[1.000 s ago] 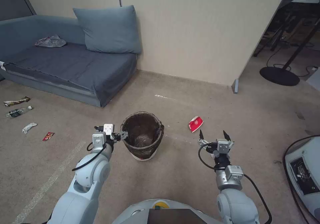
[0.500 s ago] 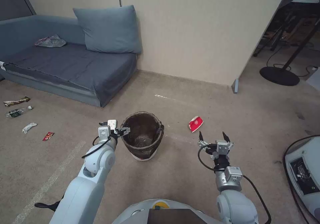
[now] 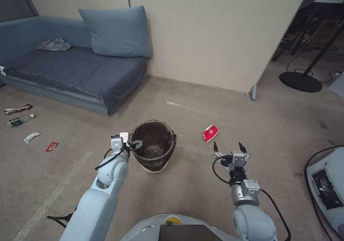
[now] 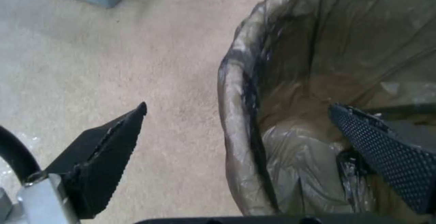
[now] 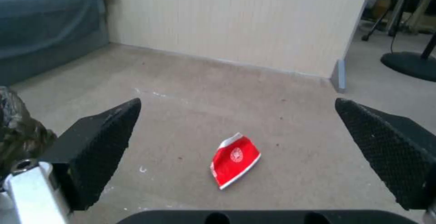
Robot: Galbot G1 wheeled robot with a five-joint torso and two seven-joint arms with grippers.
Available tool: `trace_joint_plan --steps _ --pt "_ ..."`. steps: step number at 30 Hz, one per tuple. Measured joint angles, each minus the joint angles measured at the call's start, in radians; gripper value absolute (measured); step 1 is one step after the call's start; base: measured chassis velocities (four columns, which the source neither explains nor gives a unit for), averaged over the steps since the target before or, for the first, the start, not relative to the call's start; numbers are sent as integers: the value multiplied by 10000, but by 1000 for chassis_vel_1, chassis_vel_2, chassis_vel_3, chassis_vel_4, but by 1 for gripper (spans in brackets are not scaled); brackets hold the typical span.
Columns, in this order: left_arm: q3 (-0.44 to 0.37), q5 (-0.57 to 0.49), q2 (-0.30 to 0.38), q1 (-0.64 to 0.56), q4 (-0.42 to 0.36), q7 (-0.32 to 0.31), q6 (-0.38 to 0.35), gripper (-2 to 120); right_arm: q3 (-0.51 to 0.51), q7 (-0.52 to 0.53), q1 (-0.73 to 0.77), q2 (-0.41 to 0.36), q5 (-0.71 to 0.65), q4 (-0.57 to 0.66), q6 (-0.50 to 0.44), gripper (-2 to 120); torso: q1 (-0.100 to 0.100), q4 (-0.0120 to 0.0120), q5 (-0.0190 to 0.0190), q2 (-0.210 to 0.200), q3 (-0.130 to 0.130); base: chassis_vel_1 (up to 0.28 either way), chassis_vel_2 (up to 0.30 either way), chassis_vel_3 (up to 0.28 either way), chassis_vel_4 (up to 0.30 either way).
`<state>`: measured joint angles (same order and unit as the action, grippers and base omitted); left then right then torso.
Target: Pick up the trash bin, then pick up the garbage from the floor and place it into the trash bin.
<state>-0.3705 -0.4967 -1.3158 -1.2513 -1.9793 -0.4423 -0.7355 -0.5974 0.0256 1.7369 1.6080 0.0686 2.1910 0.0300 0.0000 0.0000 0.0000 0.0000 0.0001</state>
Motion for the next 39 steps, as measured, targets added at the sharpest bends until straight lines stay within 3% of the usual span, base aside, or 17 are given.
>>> trace_joint_plan --steps 39 --pt "57 -637 -318 325 1054 -537 29 98 -50 90 -65 0 -190 -221 -106 100 -1 0 3 1 -2 0 0 0 0"
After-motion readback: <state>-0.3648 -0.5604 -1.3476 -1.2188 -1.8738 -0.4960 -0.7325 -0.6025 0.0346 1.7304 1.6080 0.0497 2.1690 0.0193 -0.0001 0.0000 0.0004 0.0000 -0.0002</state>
